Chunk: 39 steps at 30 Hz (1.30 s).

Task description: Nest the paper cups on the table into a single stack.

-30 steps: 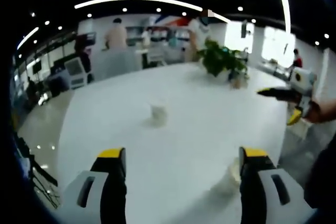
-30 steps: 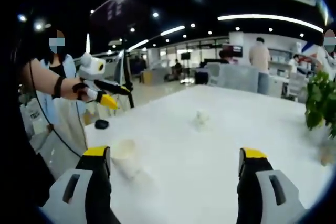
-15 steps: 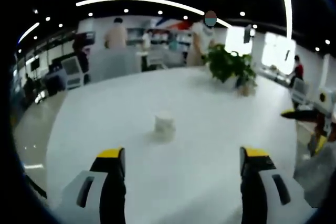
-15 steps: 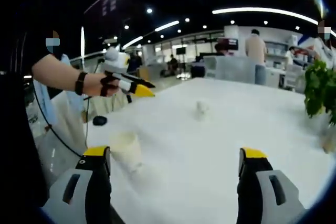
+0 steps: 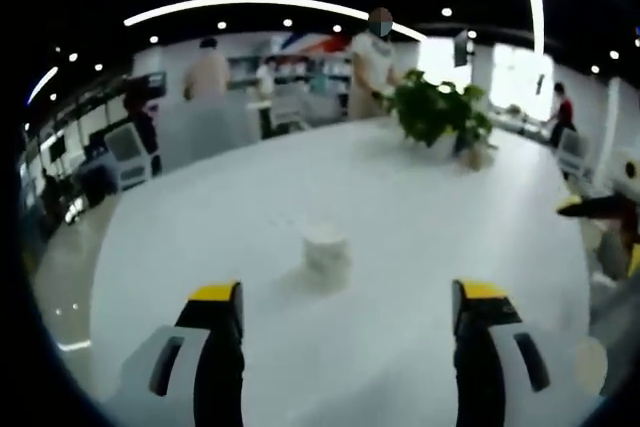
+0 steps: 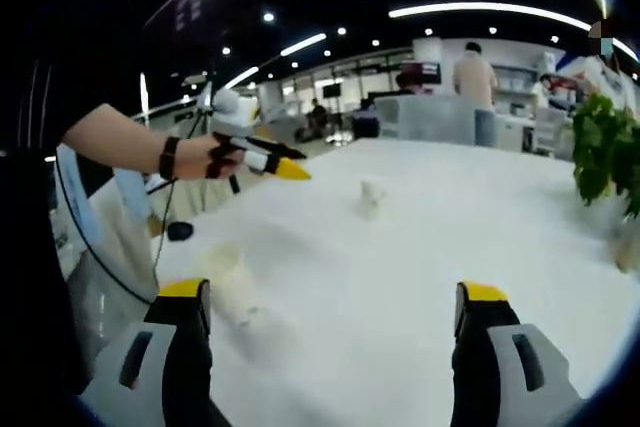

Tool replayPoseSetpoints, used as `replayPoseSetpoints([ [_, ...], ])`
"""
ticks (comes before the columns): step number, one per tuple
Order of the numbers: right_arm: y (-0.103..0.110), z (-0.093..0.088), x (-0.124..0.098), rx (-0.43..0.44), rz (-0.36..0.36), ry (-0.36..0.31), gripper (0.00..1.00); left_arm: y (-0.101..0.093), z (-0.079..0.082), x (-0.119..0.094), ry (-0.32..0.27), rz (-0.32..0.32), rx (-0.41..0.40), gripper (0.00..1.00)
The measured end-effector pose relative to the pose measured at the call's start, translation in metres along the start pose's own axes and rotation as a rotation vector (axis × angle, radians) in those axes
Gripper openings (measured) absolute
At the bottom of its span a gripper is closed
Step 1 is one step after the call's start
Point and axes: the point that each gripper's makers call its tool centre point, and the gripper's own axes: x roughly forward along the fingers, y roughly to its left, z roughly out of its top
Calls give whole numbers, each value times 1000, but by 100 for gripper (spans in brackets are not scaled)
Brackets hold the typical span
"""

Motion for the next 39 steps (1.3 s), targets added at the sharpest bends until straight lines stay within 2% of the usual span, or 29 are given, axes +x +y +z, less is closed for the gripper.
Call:
replayPoseSetpoints([
  [10,-9,-6,-1,35,-22,7,100,14,0,39,31,-23,24,87],
  [19,-11,-11,0,61,-34,15,100,16,-4,72,60,-62,66,86],
  [30,-14,-16,3,73,-29,35,100,13,-3,101,77,-115,97,86],
  [33,-15,-14,2,70,-29,28,100,14,-6,109,85,-118,119,86],
  [39,-15,-15,2,78,-26,35,99,17,-9,117,92,-116,113,83],
])
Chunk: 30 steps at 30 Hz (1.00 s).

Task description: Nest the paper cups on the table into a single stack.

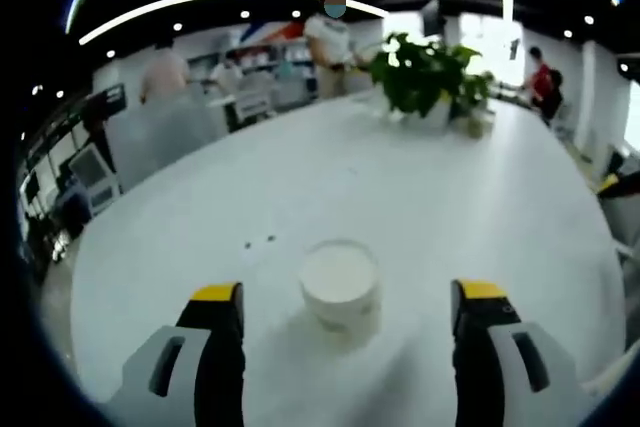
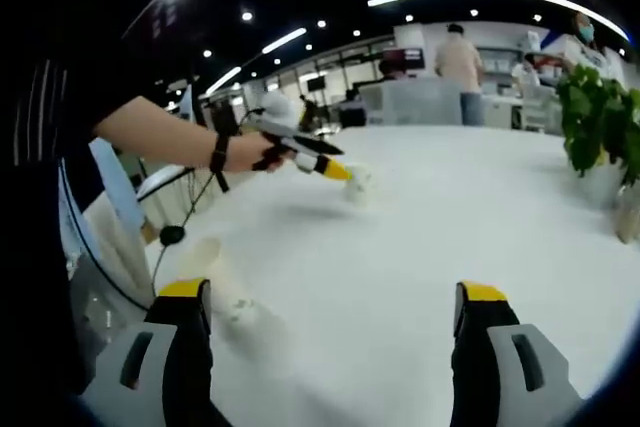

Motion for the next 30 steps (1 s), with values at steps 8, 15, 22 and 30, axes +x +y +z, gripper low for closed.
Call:
replayPoseSetpoints([
  [8,-2,-2,-4,7,-14,1,99,3,-8,10,20,-2,-2,79],
  [15,-4,-6,-8,19,-28,8,99,5,-6,19,23,-11,-4,74],
  [22,-3,-5,-9,23,-14,8,97,8,0,24,14,-14,18,63],
  [30,-8,-6,-12,46,-27,2,97,4,-3,26,25,-23,32,61],
])
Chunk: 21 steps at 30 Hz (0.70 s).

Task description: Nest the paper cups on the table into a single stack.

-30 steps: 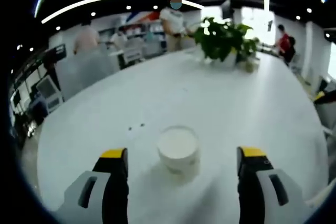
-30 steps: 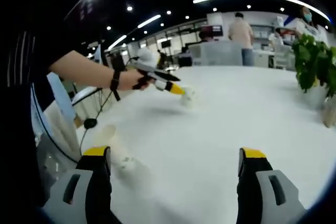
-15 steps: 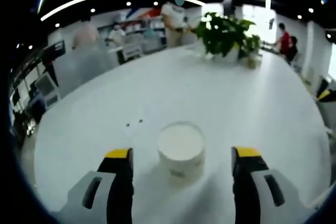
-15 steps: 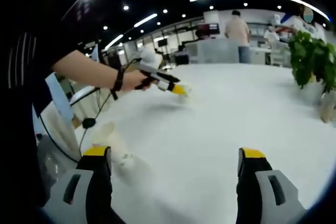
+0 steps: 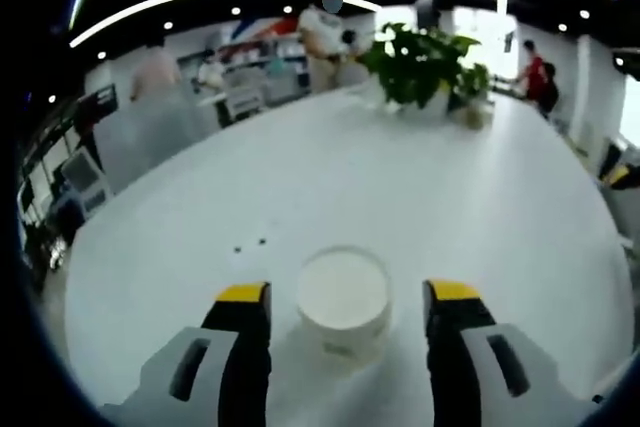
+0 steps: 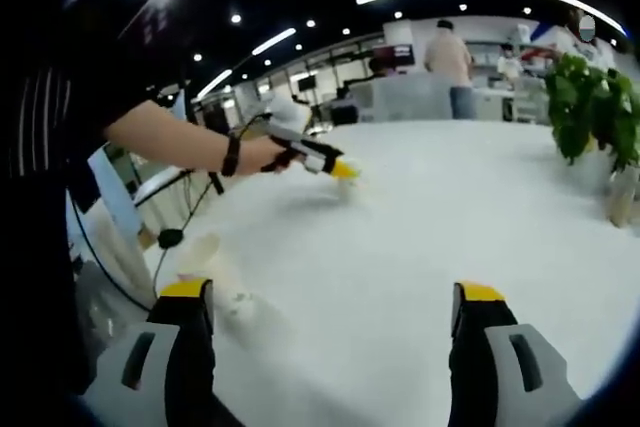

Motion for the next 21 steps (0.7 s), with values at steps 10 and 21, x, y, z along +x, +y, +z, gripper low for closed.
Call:
replayPoseSetpoints([
  [10,-1,3,-3,12,-5,-17,98,-4,-4,4,12,-13,5,49],
  [21,0,1,-5,29,-7,-21,98,-5,-9,2,24,-21,33,39],
])
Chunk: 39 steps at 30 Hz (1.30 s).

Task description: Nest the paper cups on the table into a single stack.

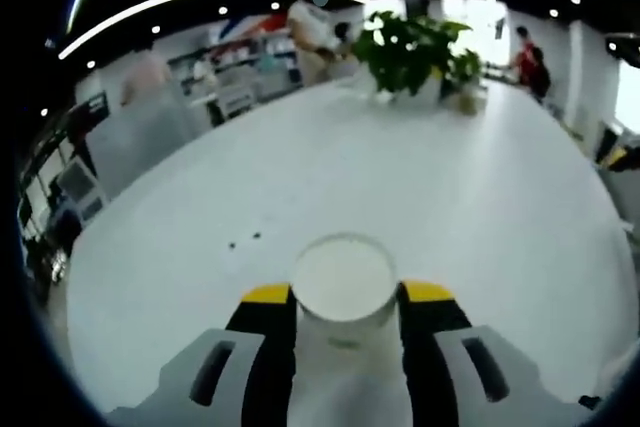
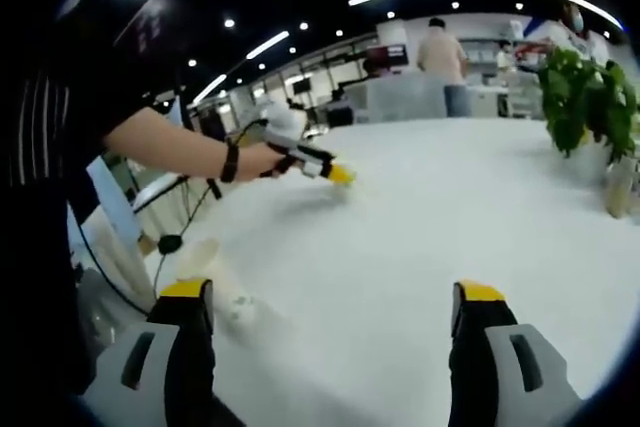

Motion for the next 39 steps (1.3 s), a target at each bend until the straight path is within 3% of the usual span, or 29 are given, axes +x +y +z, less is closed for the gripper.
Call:
replayPoseSetpoints([
  [18,2,10,-1,-12,-7,-24,96,-3,9,-13,-15,-8,-27,38],
  [39,19,48,-15,-47,10,-102,94,-9,71,-66,-69,4,-29,38],
])
